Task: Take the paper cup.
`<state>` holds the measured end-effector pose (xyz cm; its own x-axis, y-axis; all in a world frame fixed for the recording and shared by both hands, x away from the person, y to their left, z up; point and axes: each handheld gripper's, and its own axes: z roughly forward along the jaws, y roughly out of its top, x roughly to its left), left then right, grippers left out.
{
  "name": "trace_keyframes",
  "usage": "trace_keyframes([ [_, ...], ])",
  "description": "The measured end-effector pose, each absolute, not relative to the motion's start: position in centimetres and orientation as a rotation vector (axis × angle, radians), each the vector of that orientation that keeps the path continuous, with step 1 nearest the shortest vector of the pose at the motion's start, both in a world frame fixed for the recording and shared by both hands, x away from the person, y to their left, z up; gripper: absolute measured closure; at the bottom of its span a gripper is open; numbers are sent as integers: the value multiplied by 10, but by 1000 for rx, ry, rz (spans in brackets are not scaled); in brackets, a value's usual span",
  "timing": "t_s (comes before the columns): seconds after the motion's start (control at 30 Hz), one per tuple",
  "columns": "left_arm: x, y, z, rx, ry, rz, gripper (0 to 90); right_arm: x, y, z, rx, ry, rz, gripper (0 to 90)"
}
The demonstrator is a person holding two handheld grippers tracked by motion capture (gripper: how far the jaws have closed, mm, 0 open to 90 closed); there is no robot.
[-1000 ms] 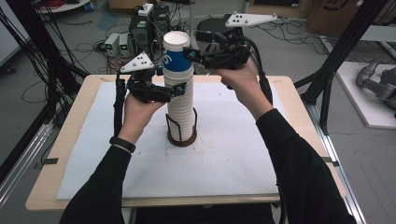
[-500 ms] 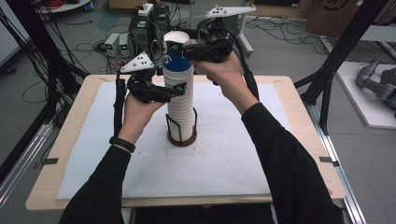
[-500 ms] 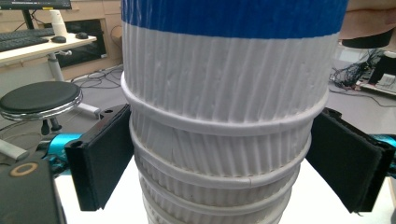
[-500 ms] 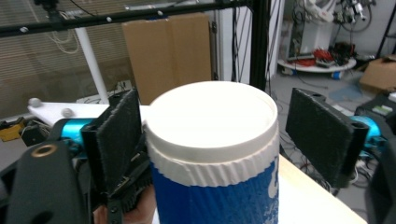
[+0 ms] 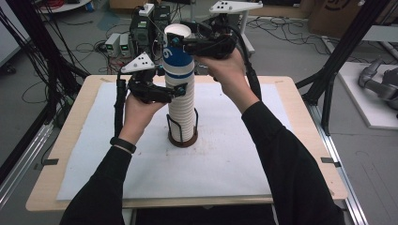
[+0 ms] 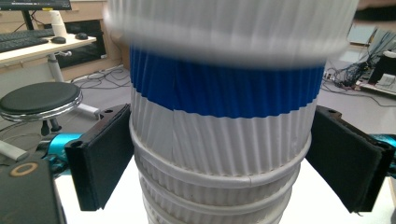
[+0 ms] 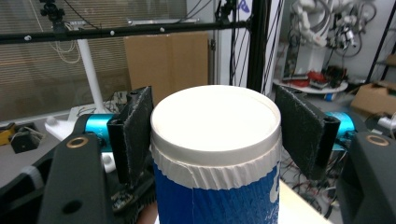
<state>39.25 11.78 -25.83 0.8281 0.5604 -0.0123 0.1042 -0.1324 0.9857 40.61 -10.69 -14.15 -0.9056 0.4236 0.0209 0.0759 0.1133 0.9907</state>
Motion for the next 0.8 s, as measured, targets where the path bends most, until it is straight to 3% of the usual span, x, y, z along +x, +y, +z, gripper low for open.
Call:
trace_keyframes([
  [0.8, 392, 118, -258, 1680, 521, 425, 116, 379, -131, -94, 391, 1950, 1973, 319],
])
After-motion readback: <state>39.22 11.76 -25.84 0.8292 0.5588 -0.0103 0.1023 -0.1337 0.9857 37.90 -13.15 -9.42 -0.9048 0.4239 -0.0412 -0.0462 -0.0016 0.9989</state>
